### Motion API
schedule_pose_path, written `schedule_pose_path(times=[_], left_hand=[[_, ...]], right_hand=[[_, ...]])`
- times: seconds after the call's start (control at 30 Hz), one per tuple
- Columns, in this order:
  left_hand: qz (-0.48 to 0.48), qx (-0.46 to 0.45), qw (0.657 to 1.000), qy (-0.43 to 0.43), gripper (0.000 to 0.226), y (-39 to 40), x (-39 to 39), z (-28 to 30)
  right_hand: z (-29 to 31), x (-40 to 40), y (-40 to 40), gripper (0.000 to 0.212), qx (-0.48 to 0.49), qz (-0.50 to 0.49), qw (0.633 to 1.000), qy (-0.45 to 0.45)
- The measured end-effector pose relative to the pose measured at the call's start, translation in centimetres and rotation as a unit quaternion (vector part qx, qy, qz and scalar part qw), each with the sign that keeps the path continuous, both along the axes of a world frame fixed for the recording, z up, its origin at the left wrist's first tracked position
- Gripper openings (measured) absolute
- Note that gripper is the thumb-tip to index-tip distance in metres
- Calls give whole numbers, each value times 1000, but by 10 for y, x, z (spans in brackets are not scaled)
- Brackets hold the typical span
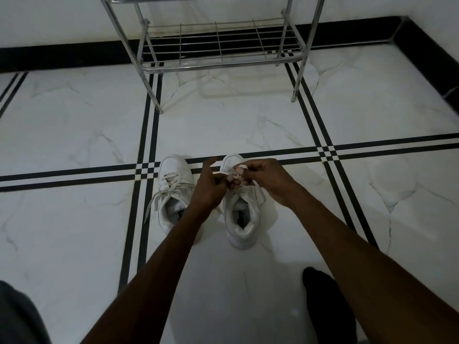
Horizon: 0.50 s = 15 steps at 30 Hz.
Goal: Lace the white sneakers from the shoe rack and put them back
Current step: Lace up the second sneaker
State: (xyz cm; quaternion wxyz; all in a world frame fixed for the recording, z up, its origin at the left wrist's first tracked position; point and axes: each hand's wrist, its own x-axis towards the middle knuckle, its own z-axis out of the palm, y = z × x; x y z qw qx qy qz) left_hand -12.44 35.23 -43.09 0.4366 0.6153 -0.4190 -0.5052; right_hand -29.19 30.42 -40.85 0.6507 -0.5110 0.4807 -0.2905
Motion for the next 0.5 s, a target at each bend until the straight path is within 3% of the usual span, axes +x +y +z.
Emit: schedule_pose_path(times=[0.07,0.17,0.33,0.5], left_hand=[[8,14,1000,10,55,0,2,-2],[3,20,1000,-5,47,0,2,0],[-3,7,1000,7,36,0,4,4],[-18,15,999,47,33,3,2,8]], right_hand=[[7,-6,-5,19,-84,67,988,110],[13,-8,-12,19,-197,157,931,265],[12,9,-12,16,-331,132,870,340],[-4,13,-2,9,-328,8,892,311]])
